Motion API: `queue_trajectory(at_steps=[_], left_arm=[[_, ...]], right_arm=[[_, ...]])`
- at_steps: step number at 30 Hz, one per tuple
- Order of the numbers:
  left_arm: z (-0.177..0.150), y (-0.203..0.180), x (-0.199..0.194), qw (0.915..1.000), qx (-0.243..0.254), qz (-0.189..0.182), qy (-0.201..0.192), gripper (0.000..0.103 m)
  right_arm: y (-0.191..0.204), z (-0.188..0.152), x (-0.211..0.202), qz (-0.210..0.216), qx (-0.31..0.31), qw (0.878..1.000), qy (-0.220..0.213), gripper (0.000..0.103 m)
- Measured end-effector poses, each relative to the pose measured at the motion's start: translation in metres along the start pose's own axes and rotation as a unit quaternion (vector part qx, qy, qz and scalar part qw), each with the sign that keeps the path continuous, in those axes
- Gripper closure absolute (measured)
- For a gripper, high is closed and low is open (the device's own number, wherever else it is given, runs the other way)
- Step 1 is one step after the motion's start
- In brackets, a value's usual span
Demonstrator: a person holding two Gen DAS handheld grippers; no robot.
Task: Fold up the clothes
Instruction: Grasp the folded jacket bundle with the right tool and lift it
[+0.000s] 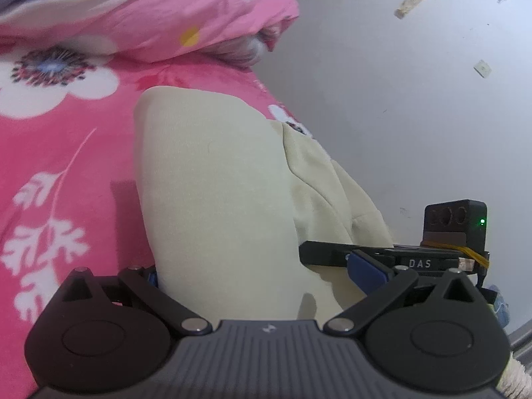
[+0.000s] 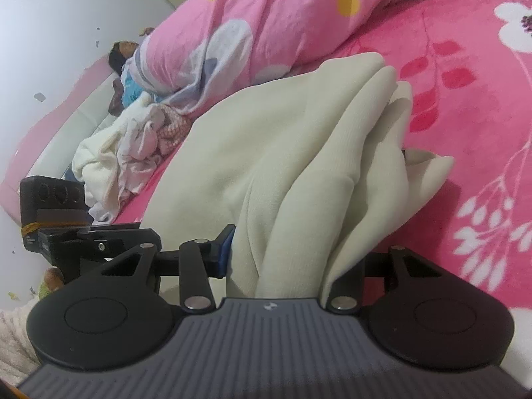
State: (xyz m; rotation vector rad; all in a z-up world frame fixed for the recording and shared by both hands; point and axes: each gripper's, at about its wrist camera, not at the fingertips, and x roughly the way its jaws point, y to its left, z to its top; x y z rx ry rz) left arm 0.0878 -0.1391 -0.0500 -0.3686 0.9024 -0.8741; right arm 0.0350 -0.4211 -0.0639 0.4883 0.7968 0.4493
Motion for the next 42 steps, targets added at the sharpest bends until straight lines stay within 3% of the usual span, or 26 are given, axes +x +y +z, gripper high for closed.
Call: queue_trajectory(at_steps=[6,12,18,24,32,42], left_arm=[[0.026,-0.025,0.010,0.9994,0.013,-0.029,-0.011,0.001],[0.075,-0.047,0.034,0.9969,0.019,-0.070,-0.032,0.001],[0.135,-0.062,0.101,0.9940,0.035,-0.095,-0.040,0.001],[0.184,-0.067,0.194,0.9912,0.042,-0.115,-0.050,0.001],[0.206,-0.058,0.308,0.9892,0.015,-0.141,-0.036,0.001],[0.188,-0.048,0.374,0.9911,0.030,-0.130,-0.004,0.001]], right_arm=[[0.004,0.021,-0.031,-0.024,-0.024,0.999,-0.021,0.059],[0.000,0.078,-0.062,-0.052,-0.068,0.995,-0.044,0.059],[-0.036,0.147,-0.085,-0.076,-0.101,0.990,-0.058,0.058],[-0.111,0.202,-0.096,-0.105,-0.123,0.984,-0.071,0.058],[-0.211,0.240,-0.090,-0.144,-0.123,0.980,-0.054,0.058],[-0.294,0.244,-0.061,-0.129,-0.097,0.987,0.004,0.055]])
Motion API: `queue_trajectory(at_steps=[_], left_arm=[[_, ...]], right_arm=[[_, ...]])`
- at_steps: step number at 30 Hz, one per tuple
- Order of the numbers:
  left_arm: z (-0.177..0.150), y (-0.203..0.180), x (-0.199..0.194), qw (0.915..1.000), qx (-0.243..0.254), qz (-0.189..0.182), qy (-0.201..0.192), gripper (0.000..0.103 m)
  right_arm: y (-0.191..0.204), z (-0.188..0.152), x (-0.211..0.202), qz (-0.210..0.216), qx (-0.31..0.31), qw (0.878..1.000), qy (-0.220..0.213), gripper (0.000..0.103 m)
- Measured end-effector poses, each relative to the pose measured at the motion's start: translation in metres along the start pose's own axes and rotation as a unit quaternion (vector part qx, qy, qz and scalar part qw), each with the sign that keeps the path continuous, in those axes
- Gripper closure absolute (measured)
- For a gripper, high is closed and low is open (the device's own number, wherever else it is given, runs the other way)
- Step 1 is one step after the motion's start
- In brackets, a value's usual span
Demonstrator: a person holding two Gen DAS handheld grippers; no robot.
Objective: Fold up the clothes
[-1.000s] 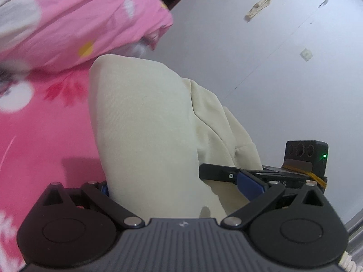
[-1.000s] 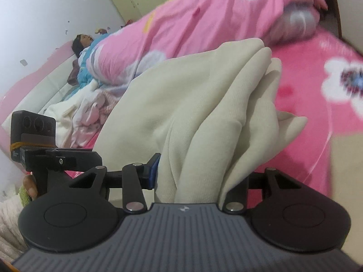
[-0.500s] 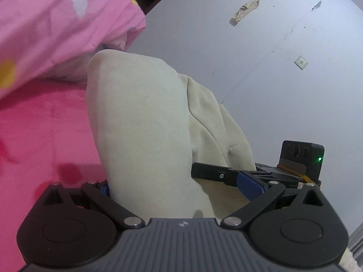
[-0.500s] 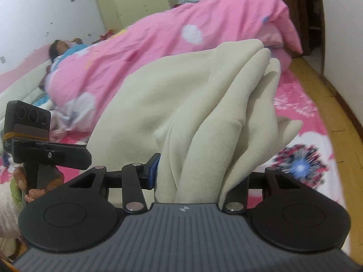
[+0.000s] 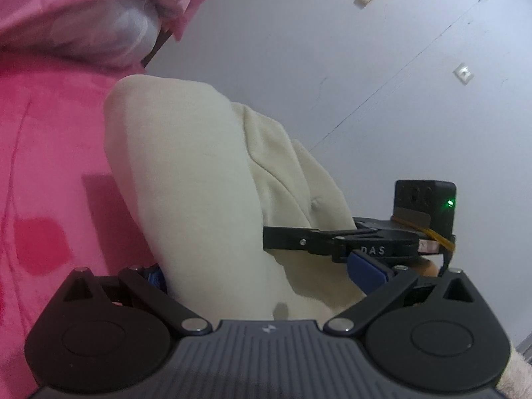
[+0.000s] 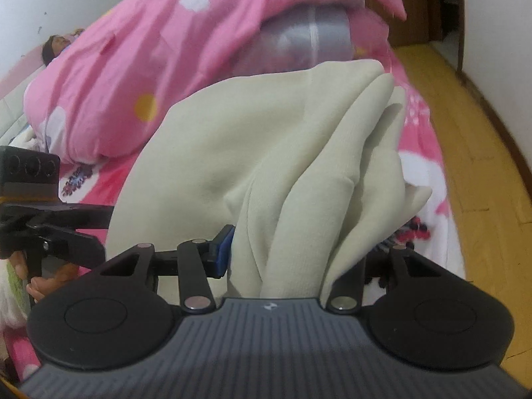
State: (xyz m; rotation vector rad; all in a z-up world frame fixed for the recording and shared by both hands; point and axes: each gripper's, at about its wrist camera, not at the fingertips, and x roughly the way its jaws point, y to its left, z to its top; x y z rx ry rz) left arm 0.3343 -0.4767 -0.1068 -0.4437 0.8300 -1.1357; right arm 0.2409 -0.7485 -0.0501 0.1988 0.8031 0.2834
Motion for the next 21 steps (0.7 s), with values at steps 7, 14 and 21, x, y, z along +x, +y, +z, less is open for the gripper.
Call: queue_trajectory(at_steps=[7,14,21], left_arm=[[-0.011,0.017,0.010,1.0000,-0.001,0.005,-0.005,0.001],[-0.009,0.043,-0.011,0.9968,-0.075,-0.028,0.000,0.003],[-0.005,0.021,-0.056,0.9941,0.011,0.059,-0.090,0.003]], right_arm=[[-0.023,-0.012,0.021,-0.036,0.035,0.999,0.002,0.018],[-0.005,-0.004,-0.005,-0.122,0.019,0.992,-0.003,0.017],[0.033,0.000,-0.061,-0.261,0.017,0.960,-0.097,0.034]])
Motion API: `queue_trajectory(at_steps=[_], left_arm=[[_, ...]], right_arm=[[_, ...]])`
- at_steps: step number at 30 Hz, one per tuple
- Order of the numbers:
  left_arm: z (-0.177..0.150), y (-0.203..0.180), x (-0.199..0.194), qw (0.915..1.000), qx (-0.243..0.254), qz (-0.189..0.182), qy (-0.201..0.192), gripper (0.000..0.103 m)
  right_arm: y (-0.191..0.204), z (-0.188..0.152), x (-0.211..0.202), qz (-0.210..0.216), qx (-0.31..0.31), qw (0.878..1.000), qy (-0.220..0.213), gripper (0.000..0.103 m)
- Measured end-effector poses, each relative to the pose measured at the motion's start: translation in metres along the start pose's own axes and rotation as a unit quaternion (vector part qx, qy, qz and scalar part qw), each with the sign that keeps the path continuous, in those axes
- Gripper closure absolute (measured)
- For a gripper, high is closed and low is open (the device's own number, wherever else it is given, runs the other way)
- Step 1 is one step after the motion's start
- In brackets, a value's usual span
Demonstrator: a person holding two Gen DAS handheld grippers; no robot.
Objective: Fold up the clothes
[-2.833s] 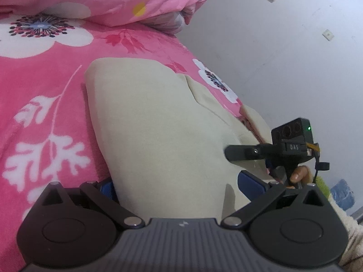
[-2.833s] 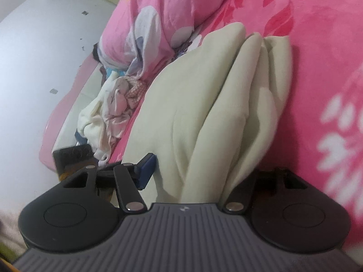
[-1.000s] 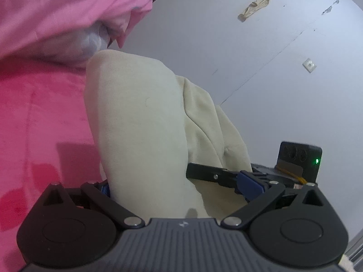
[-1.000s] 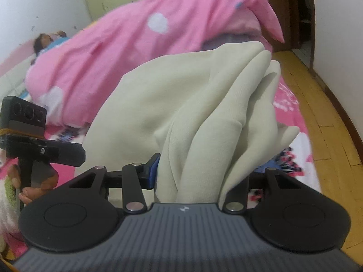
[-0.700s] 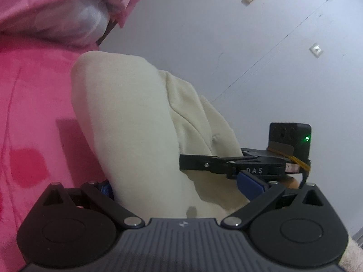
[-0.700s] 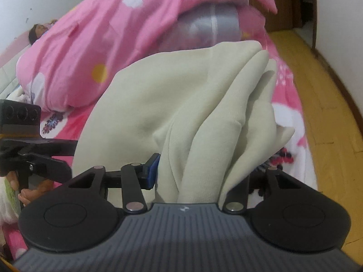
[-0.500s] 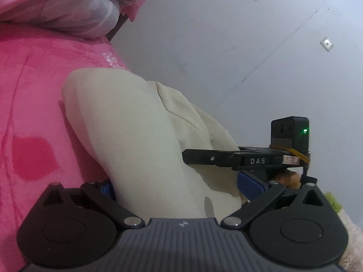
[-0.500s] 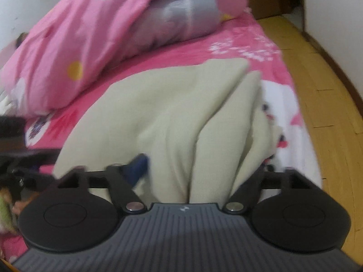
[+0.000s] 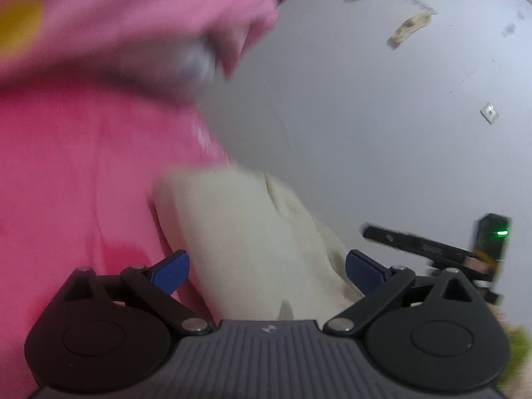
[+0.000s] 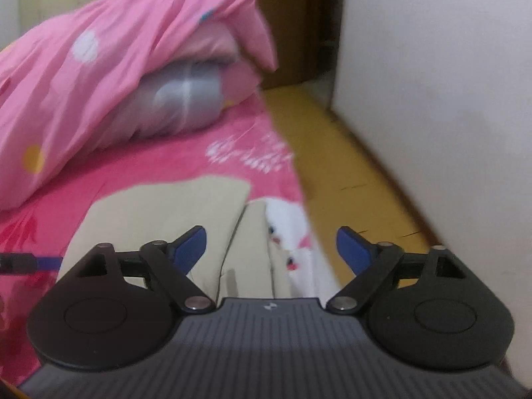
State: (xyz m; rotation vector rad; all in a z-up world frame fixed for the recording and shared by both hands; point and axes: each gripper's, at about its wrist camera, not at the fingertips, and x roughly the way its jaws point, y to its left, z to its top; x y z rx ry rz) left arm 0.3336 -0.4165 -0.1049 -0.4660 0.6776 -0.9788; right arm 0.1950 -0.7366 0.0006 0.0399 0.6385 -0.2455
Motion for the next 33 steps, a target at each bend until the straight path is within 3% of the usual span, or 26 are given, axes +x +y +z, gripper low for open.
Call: queue_trajectory(at_steps=[1,4,7,9,10,12,13,16,20,22,25,29,33], left_arm=[[-0.002,-0.011,-0.004,0.9994,0.034,0.005,-0.010,0.003],[-0.019,-0.044,-0.001,0.9918,0.128,-0.003,-0.001,0.004],[-0.046,-0.067,0.017,0.9806,0.192,-0.008,0.036,0.006],[-0.068,-0.078,0.033,0.9682,0.242,0.022,0.059,0.006],[-0.078,-0.085,0.038,0.9579,0.278,0.042,0.061,0.006],[-0.092,-0.094,0.042,0.9420,0.324,0.067,0.058,0.005],[-0.093,-0.095,0.042,0.9414,0.326,0.066,0.058,0.005],[-0.089,-0.088,0.043,0.9493,0.304,0.053,0.060,0.004],[-0.076,-0.076,0.042,0.9640,0.258,0.021,0.060,0.005],[-0.066,-0.067,0.037,0.9718,0.228,-0.005,0.059,0.005],[-0.056,-0.057,0.031,0.9816,0.178,-0.040,0.056,0.005],[-0.045,-0.041,0.024,0.9903,0.108,-0.073,0.049,0.006],[-0.034,-0.021,0.018,0.9944,0.037,-0.093,0.034,0.006]], right_arm=[[0.009,-0.003,-0.009,0.003,-0.013,1.000,-0.001,0.056],[0.033,-0.015,-0.027,0.017,-0.052,0.998,0.006,0.082],[0.039,-0.039,-0.008,0.001,-0.073,0.996,0.058,0.086],[0.031,-0.059,0.023,-0.045,-0.064,0.991,0.112,0.087],[0.026,-0.068,0.035,-0.064,-0.051,0.988,0.131,0.087],[0.019,-0.068,0.038,-0.068,-0.019,0.989,0.129,0.088],[0.018,-0.066,0.038,-0.071,-0.008,0.989,0.126,0.089],[0.032,-0.041,0.020,-0.064,-0.020,0.994,0.088,0.090],[0.061,-0.011,0.027,-0.004,-0.053,0.998,0.036,0.090],[0.068,-0.012,0.052,0.012,-0.063,0.997,0.039,0.090],[0.069,-0.025,0.092,0.003,-0.105,0.992,0.074,0.092],[0.081,0.003,0.088,-0.012,-0.126,0.987,0.093,0.091],[0.087,0.029,0.077,0.005,-0.111,0.993,0.031,0.091]])
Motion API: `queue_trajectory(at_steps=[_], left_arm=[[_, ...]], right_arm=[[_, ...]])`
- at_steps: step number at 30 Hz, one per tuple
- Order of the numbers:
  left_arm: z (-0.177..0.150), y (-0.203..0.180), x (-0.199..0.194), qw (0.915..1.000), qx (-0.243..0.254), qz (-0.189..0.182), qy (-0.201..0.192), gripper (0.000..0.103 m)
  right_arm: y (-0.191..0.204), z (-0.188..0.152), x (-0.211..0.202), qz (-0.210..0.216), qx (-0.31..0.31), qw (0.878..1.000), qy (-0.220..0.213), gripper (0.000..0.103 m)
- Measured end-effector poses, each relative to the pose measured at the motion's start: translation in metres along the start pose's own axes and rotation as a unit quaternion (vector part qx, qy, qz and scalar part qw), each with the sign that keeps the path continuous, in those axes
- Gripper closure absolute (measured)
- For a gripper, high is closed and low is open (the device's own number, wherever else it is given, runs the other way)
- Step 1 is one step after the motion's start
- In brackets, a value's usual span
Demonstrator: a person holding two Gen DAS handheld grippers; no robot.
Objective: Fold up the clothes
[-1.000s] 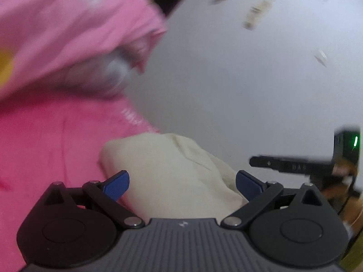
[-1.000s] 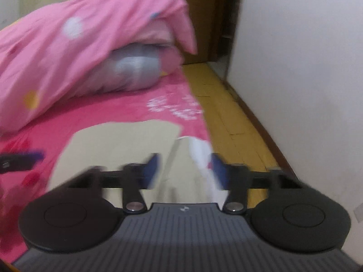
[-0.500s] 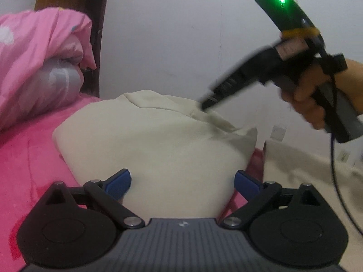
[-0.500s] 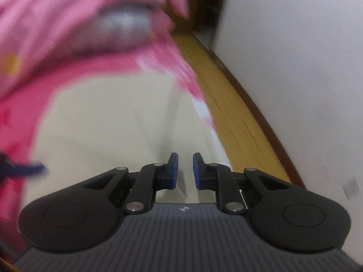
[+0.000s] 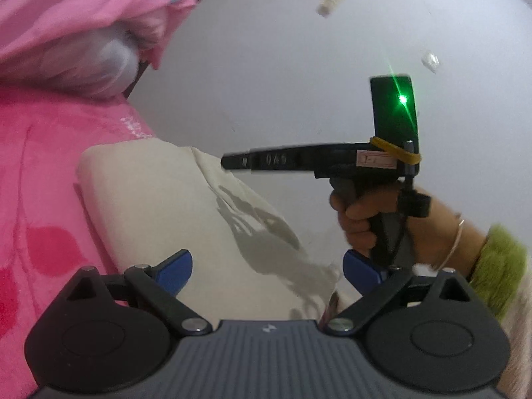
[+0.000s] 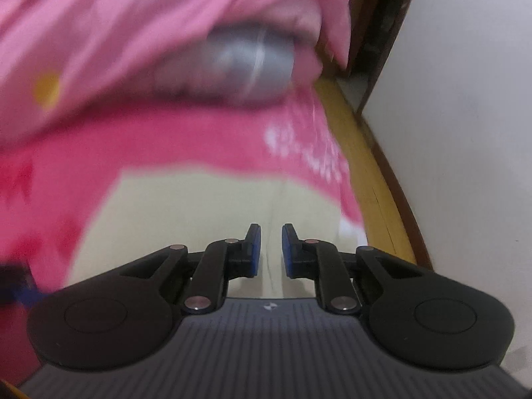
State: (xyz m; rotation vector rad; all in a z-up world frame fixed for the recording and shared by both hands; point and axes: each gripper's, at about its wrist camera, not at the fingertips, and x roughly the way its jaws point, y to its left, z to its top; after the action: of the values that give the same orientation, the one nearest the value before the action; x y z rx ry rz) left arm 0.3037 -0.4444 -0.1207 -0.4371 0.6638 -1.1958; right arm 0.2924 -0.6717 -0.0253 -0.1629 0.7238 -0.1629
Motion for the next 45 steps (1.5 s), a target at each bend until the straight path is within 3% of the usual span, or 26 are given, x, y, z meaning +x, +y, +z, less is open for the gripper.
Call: queue_trajectory(at_steps=[3,5,7,10,14,21,25,28,30,32,35,37,40,45], left_arm=[[0.007,0.013,-0.002,0.9994,-0.032,-0.013,-0.008,0.006],[0.010,0.017,-0.001,0.9987,-0.045,-0.023,-0.006,0.007],[0.011,0.020,-0.001,0.9981,-0.055,-0.028,-0.005,0.006],[0.013,0.023,0.001,0.9974,-0.063,-0.033,-0.005,0.006],[0.011,0.021,0.001,0.9980,-0.055,-0.030,-0.004,0.006],[0.006,0.005,0.000,0.9992,-0.028,-0.030,0.004,0.006],[0.004,-0.004,0.004,0.9997,-0.006,-0.020,0.015,0.006],[0.005,-0.013,-0.002,0.9997,0.016,0.007,0.015,0.006],[0.009,-0.023,-0.015,0.9987,0.037,0.034,0.004,0.006],[0.015,-0.034,-0.035,0.9985,0.025,0.048,0.000,0.006],[0.017,-0.059,-0.067,0.9975,0.020,0.068,0.009,0.006],[0.012,-0.088,-0.089,0.9935,0.053,0.099,0.022,0.005],[0.000,-0.136,-0.129,0.9869,0.103,0.122,0.025,0.000],[-0.022,-0.203,-0.201,0.9791,0.147,0.139,0.026,0.000]], right_arm=[[-0.006,-0.001,0.040,-0.030,0.018,0.999,0.028,0.091],[-0.009,-0.019,0.068,-0.066,0.012,0.994,0.083,0.091],[-0.013,-0.017,0.062,-0.062,0.028,0.995,0.072,0.091],[-0.022,-0.007,0.046,-0.061,0.045,0.996,0.046,0.091],[-0.038,-0.003,0.008,-0.091,0.098,0.991,0.018,0.090],[-0.011,-0.045,-0.071,-0.055,0.047,0.995,0.071,0.091],[-0.008,-0.090,-0.055,-0.030,0.072,0.991,0.112,0.091],[-0.016,-0.100,-0.048,-0.037,0.132,0.987,0.086,0.090],[-0.017,-0.095,-0.073,-0.046,0.165,0.983,0.067,0.090],[-0.011,-0.093,-0.114,-0.054,0.173,0.983,0.030,0.088],[0.009,-0.099,-0.169,-0.075,0.164,0.984,-0.006,0.074],[0.024,-0.113,-0.208,-0.065,0.165,0.984,-0.024,0.051],[0.055,-0.134,-0.255,-0.065,0.177,0.981,-0.053,0.031],[0.112,-0.164,-0.323,-0.080,0.193,0.972,-0.109,0.010]])
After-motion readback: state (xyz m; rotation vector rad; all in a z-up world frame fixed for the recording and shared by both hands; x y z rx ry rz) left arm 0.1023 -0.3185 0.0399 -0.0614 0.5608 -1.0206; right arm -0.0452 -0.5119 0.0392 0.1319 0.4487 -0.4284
